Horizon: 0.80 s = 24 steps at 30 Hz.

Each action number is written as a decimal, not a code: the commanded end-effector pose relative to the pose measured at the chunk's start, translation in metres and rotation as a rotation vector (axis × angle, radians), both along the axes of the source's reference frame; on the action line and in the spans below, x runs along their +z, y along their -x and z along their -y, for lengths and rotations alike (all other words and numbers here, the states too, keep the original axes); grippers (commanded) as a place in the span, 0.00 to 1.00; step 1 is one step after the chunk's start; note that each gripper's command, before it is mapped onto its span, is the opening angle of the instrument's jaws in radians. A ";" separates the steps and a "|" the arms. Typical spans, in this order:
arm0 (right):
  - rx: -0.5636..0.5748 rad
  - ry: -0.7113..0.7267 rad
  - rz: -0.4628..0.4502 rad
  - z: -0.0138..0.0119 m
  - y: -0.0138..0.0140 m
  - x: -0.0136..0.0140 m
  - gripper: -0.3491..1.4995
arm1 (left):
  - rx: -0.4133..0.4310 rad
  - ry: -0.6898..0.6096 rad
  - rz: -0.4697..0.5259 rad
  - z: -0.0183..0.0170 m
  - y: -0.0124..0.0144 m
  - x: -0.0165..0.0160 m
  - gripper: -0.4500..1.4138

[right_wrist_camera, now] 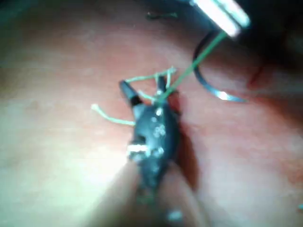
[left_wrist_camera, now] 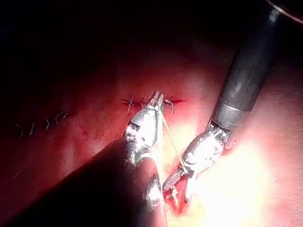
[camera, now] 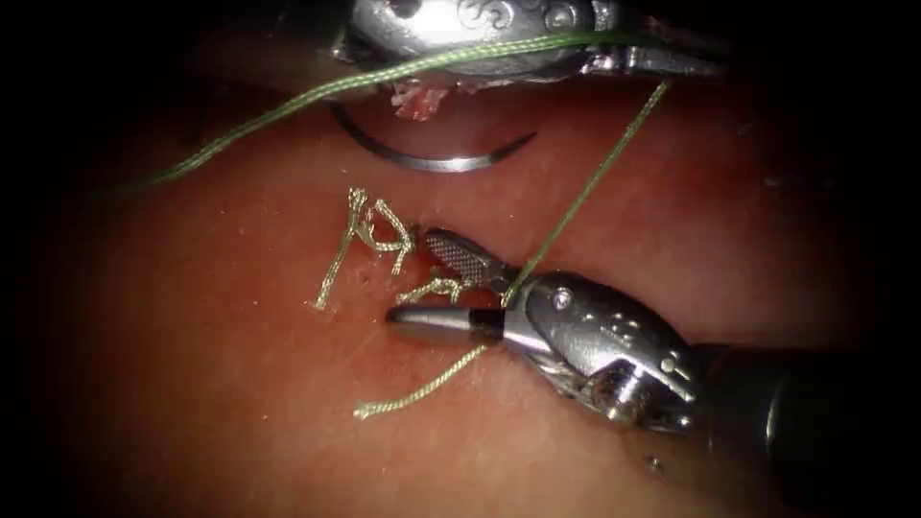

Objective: Wound Closure

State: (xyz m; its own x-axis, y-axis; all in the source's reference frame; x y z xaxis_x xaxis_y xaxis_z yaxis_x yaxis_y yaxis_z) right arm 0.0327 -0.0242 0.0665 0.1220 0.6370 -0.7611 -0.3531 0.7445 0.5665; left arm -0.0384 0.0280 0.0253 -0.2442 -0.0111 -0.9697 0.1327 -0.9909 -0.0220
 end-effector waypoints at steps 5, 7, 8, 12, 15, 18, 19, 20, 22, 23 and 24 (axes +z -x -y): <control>-0.036 -0.003 -0.029 0.0004 -0.0008 0.0005 0.28 | -0.005 0.003 -0.002 -0.0002 0.0009 0.0002 0.00; -0.057 -0.006 -0.045 0.0004 -0.0009 0.0004 0.00 | -0.007 0.004 -0.004 -0.0001 0.0011 0.0002 0.00; -0.065 -0.006 -0.051 0.0005 -0.0009 0.0004 0.00 | -0.007 0.005 -0.004 0.0000 0.0012 0.0003 0.00; -0.091 -0.010 -0.040 0.0005 -0.0008 0.0005 0.00 | -0.004 0.004 -0.005 -0.0001 0.0011 0.0002 0.00; -0.081 -0.011 -0.029 0.0002 -0.0003 0.0005 0.00 | -0.004 0.004 -0.005 -0.0001 0.0011 0.0002 0.00; -0.078 -0.011 -0.034 0.0000 0.0003 0.0003 0.00 | -0.003 0.003 -0.004 -0.0005 0.0006 0.0003 0.00; -0.075 0.007 -0.051 0.0002 0.0004 0.0002 0.26 | -0.008 0.007 0.000 -0.0008 0.0001 0.0002 0.00; -0.056 0.017 -0.033 0.0003 0.0003 0.0002 0.64 | -0.011 0.006 -0.003 -0.0011 -0.0002 0.0001 0.00; -0.030 0.021 -0.012 0.0005 0.0004 0.0000 0.98 | -0.024 0.011 -0.009 -0.0017 -0.0011 0.0000 0.00; -0.046 0.020 -0.024 0.0009 0.0008 -0.0003 0.98 | -0.028 0.016 -0.009 -0.0020 -0.0015 -0.0001 0.00; -0.046 0.020 -0.024 0.0009 0.0008 -0.0003 0.98 | -0.028 0.016 -0.009 -0.0020 -0.0015 -0.0001 0.00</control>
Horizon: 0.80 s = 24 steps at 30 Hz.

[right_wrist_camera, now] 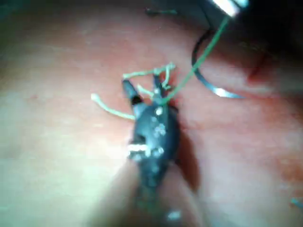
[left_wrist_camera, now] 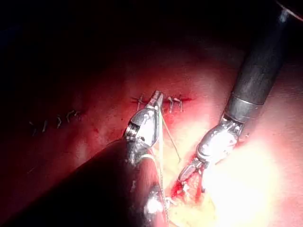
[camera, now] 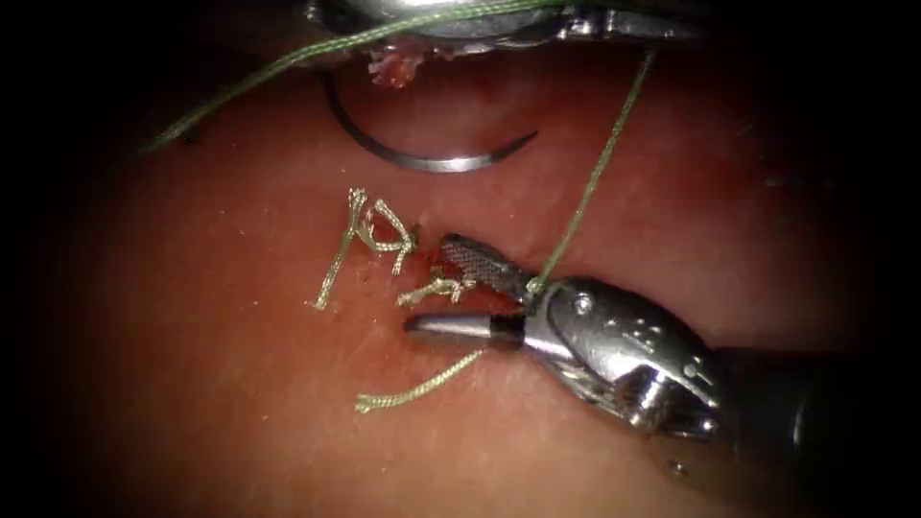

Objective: Wound Closure

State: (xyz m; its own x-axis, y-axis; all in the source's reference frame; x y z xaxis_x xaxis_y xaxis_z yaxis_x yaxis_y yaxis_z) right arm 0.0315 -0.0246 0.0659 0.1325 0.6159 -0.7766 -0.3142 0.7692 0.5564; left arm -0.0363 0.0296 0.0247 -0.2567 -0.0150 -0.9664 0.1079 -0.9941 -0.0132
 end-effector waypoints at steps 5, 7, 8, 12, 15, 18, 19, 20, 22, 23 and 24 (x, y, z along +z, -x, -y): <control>-0.024 -0.001 -0.019 0.0016 0.0018 -0.0005 0.99 | -0.030 0.005 -0.014 -0.0018 -0.0012 0.0007 0.00; -0.019 -0.001 -0.016 0.0015 0.0020 -0.0005 0.99 | -0.032 0.007 -0.016 -0.0017 -0.0011 0.0009 0.00; -0.016 -0.001 -0.013 0.0014 0.0020 -0.0005 0.99 | -0.032 0.008 -0.018 -0.0016 -0.0010 0.0009 0.00; -0.013 -0.002 -0.012 0.0011 0.0022 -0.0005 0.99 | -0.029 0.005 -0.014 -0.0019 -0.0016 0.0009 0.00; -0.012 -0.006 -0.011 0.0009 0.0034 -0.0011 0.99 | -0.034 0.007 -0.025 -0.0024 -0.0031 0.0011 0.00; 0.000 -0.015 -0.002 0.0005 0.0058 -0.0024 0.99 | -0.046 0.023 -0.052 -0.0029 -0.0056 0.0034 0.00; 0.005 -0.017 0.002 0.0003 0.0065 -0.0027 0.99 | -0.050 0.021 -0.058 -0.0030 -0.0061 0.0042 0.00; 0.018 -0.022 0.011 -0.0003 0.0079 -0.0034 0.99 | -0.057 0.021 -0.071 -0.0033 -0.0070 0.0060 0.00; 0.025 -0.028 0.020 -0.0007 0.0090 -0.0037 0.99 | -0.073 0.026 -0.094 -0.0037 -0.0079 0.0082 0.00; 0.032 -0.030 0.022 -0.0009 0.0096 -0.0039 0.99 | -0.078 0.032 -0.101 -0.0039 -0.0083 0.0092 0.00; 0.043 -0.029 0.024 -0.0010 0.0105 -0.0037 0.99 | -0.102 0.015 -0.129 -0.0044 -0.0096 0.0121 0.00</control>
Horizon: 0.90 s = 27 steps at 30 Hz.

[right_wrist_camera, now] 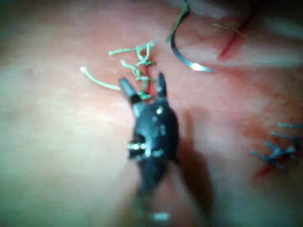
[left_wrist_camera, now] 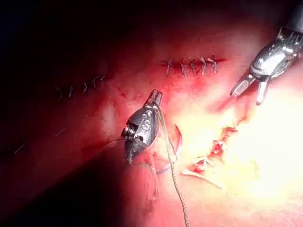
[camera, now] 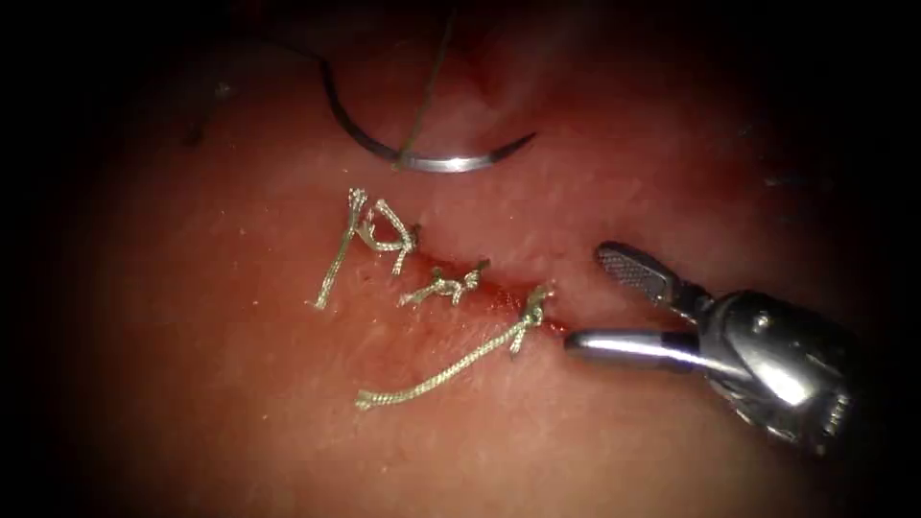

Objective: Wound Closure

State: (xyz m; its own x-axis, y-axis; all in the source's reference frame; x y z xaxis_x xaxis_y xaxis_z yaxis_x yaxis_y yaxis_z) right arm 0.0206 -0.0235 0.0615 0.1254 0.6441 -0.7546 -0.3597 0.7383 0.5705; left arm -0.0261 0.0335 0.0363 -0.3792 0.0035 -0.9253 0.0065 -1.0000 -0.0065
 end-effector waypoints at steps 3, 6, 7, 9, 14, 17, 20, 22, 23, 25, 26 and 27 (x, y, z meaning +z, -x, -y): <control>0.000 0.004 -0.001 0.0001 -0.0001 0.0012 0.99 | -0.046 -0.118 -0.057 -0.0006 -0.0014 0.0048 0.24; 0.000 0.005 -0.001 0.0001 0.0000 0.0014 0.99 | -0.109 -0.341 -0.150 0.0005 -0.0022 0.0080 0.80; -0.001 0.005 -0.001 0.0001 0.0001 0.0014 0.99 | -0.115 -0.388 -0.211 0.0014 -0.0024 0.0097 0.85; -0.001 0.006 -0.001 0.0001 0.0002 0.0015 0.99 | -0.086 -0.442 -0.251 0.0025 -0.0024 0.0109 0.87; -0.002 0.007 -0.004 0.0001 0.0006 0.0016 0.99 | 0.087 -0.507 -0.307 0.0074 -0.0023 0.0133 0.87; -0.002 0.008 -0.005 0.0001 0.0007 0.0017 0.99 | 0.118 -0.501 -0.309 0.0078 -0.0026 0.0129 0.83; -0.008 0.014 -0.005 0.0002 0.0011 0.0016 0.98 | 0.069 -0.506 -0.272 0.0051 -0.0028 0.0102 0.81; -0.025 0.033 0.003 0.0003 0.0018 0.0016 0.98 | 0.026 -0.534 -0.217 0.0037 -0.0024 0.0068 0.78; -0.028 0.033 0.002 0.0003 0.0021 0.0015 0.97 | 0.013 -0.544 -0.200 0.0036 -0.0022 0.0057 0.77; -0.032 0.032 0.002 0.0004 0.0025 0.0015 0.96 | -0.007 -0.552 -0.163 0.0037 -0.0013 0.0029 0.76; -0.033 0.032 0.001 0.0004 0.0027 0.0015 0.96 | -0.017 -0.562 -0.152 0.0039 -0.0008 0.0017 0.76; -0.036 0.032 0.003 0.0005 0.0028 0.0015 0.95 | -0.035 -0.569 -0.131 0.0047 0.0007 -0.0015 0.75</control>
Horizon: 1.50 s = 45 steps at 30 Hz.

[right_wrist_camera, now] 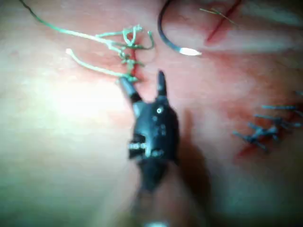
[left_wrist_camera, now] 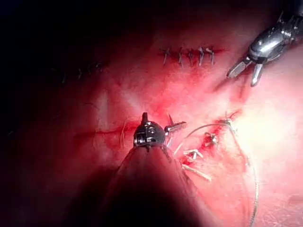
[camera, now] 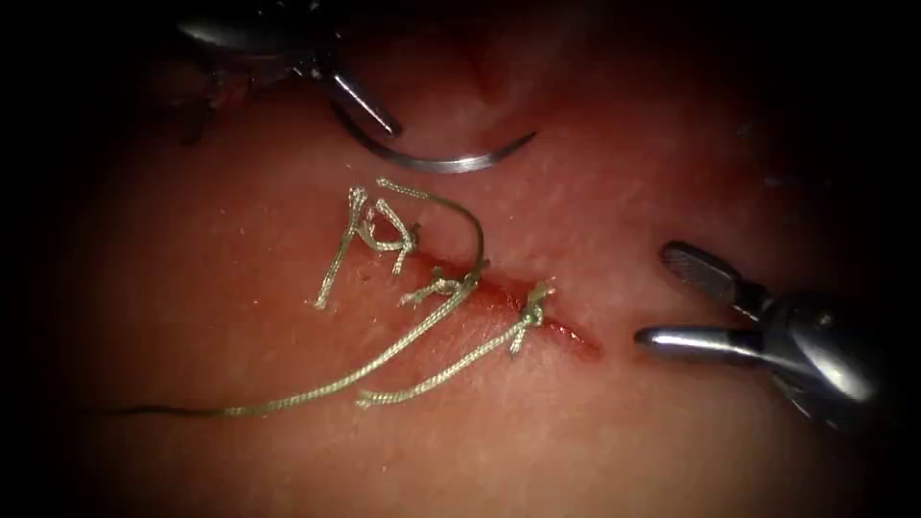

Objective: Wound Closure

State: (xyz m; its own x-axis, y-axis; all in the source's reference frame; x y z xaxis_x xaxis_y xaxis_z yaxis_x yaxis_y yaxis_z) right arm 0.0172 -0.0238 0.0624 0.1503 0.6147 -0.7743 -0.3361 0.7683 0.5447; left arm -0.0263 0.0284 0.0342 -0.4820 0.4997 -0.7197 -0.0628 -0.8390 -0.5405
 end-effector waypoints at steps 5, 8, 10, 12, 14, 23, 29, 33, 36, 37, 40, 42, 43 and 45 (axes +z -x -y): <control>-0.009 0.001 0.012 0.0005 -0.0010 0.0011 0.95 | -0.026 -0.046 0.024 0.0056 0.0073 -0.0098 0.71; -0.012 0.000 0.017 0.0006 -0.0011 0.0011 0.95 | 0.020 -0.039 -0.030 0.0089 0.0097 -0.0119 0.67; -0.012 0.000 0.017 0.0007 -0.0012 0.0011 0.95 | 0.074 -0.034 -0.101 0.0103 0.0103 -0.0120 0.66; -0.011 0.000 0.018 0.0007 -0.0013 0.0011 0.95 | 0.130 -0.035 -0.171 0.0117 0.0105 -0.0114 0.65; -0.012 0.000 0.021 0.0008 -0.0014 0.0011 0.95 | 0.184 -0.020 -0.279 0.0135 0.0104 -0.0097 0.64; -0.013 0.000 0.023 0.0008 -0.0015 0.0011 0.95 | 0.250 -0.022 -0.485 0.0157 0.0066 -0.0037 0.61; -0.015 0.001 0.029 0.0010 -0.0018 0.0013 0.95 | 0.273 -0.028 -0.523 0.0158 0.0040 -0.0024 0.59; -0.014 0.001 0.030 0.0011 -0.0019 0.0014 0.95 | 0.292 -0.027 -0.540 0.0163 0.0029 -0.0022 0.52; -0.014 0.002 0.030 0.0011 -0.0020 0.0014 0.95 | 0.302 -0.022 -0.552 0.0167 0.0026 -0.0020 0.45; -0.014 0.002 0.030 0.0011 -0.0020 0.0014 0.95 | 0.310 -0.026 -0.554 0.0169 0.0027 -0.0018 0.44; -0.015 0.002 0.033 0.0012 -0.0021 0.0014 0.95 | 0.341 -0.038 -0.562 0.0178 0.0028 -0.0011 0.42; -0.015 0.002 0.033 0.0012 -0.0021 0.0015 0.95 | 0.356 -0.045 -0.563 0.0182 0.0028 -0.0006 0.41; -0.015 0.002 0.033 0.0013 -0.0021 0.0015 0.95 | 0.358 -0.046 -0.562 0.0183 0.0028 -0.0004 0.41; -0.015 0.002 0.033 0.0013 -0.0021 0.0015 0.95 | 0.361 -0.048 -0.559 0.0183 0.0028 -0.0002 0.39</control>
